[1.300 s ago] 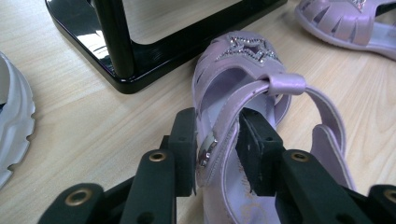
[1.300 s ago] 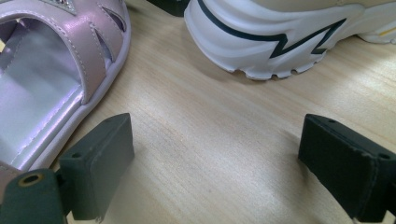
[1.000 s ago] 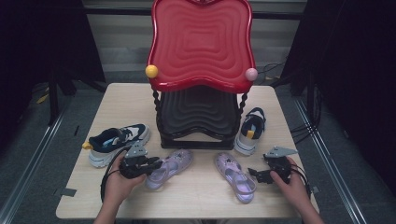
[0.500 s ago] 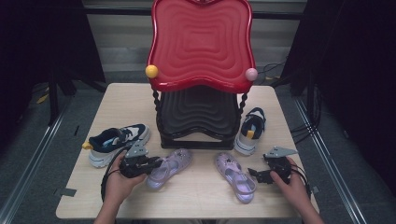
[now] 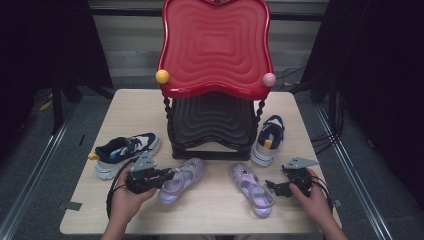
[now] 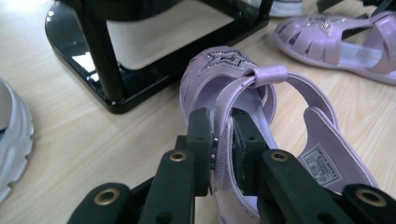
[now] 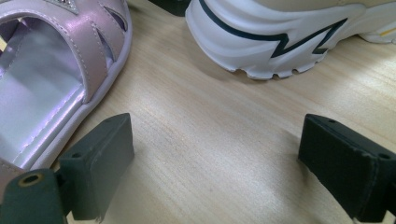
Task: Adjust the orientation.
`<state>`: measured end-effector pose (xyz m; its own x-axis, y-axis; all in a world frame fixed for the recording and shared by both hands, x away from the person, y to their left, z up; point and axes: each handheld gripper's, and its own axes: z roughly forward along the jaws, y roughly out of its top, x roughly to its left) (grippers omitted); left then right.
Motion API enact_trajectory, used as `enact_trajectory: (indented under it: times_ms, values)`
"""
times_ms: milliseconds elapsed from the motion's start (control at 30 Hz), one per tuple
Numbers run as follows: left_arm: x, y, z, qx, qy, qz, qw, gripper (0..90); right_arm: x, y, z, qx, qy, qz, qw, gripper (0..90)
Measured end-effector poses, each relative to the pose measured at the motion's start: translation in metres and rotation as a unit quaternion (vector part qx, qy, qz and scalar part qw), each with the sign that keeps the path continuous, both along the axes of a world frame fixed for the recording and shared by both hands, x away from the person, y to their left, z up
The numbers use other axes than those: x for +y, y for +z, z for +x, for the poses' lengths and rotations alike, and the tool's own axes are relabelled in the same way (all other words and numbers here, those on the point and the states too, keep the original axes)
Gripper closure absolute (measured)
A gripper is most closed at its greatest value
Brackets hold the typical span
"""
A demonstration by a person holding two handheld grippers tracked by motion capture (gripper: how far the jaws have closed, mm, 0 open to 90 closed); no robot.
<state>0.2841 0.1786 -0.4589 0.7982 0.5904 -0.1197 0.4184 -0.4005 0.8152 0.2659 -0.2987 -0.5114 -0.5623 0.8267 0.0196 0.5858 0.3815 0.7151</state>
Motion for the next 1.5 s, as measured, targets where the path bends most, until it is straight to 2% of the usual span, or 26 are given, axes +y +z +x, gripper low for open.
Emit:
enact_trajectory:
  times_ms: [300, 333, 500, 567, 633, 667, 900, 933, 1100, 1200, 1367, 1500]
  values:
    - [-0.001, 0.007, -0.006, -0.008, -0.01, -0.009, 0.9999, 80.0, 0.0, 0.0, 0.0, 0.0, 0.0, 0.0, 1.0, 9.5]
    - [-0.001, 0.009, -0.007, -0.009, -0.007, -0.018, 0.9998, 80.0, 0.0, 0.0, 0.0, 0.0, 0.0, 0.0, 1.0, 9.5]
    - [0.0, 0.017, -0.008, -0.025, -0.004, -0.025, 0.9994, 80.0, 0.0, 0.0, 0.0, 0.0, 0.0, -0.001, 1.0, 9.3]
    - [0.0, 0.021, -0.009, -0.032, -0.004, -0.034, 0.9989, 80.0, 0.0, 0.0, 0.001, 0.0, 0.001, -0.001, 1.0, 9.3]
    - [0.0, 0.024, -0.01, -0.032, -0.005, -0.038, 0.9987, 80.0, 0.0, 0.0, 0.001, 0.0, 0.0, -0.001, 1.0, 9.3]
    - [-0.001, 0.027, -0.01, -0.035, -0.004, -0.048, 0.9982, 80.0, 0.0, 0.0, 0.001, 0.0, 0.0, -0.001, 1.0, 9.3]
    - [-0.003, 0.033, -0.01, -0.042, 0.0, -0.045, 0.9981, 79.9, 0.0, 0.0, 0.001, 0.0, 0.0, -0.001, 1.0, 9.3]
    - [-0.004, 0.036, -0.011, -0.041, 0.002, -0.052, 0.9978, 79.9, 0.0, 0.0, 0.001, 0.0, 0.0, -0.001, 1.0, 9.4]
    - [-0.006, 0.045, -0.012, -0.051, 0.0, -0.055, 0.9972, 79.9, 0.0, 0.0, -0.001, 0.002, 0.0, 0.0, 1.0, 9.4]
    - [-0.008, 0.053, -0.012, -0.059, 0.003, -0.069, 0.9959, 79.9, 0.0, 0.0, -0.001, 0.001, 0.001, -0.001, 1.0, 9.4]
    - [-0.011, 0.06, -0.008, -0.06, 0.012, -0.065, 0.996, 79.8, 0.0, 0.0, -0.001, 0.001, 0.001, -0.001, 1.0, 9.4]
    - [-0.015, 0.066, -0.004, -0.065, 0.017, -0.069, 0.9953, 79.8, 0.0, 0.0, -0.001, 0.002, 0.0, 0.0, 1.0, 9.4]
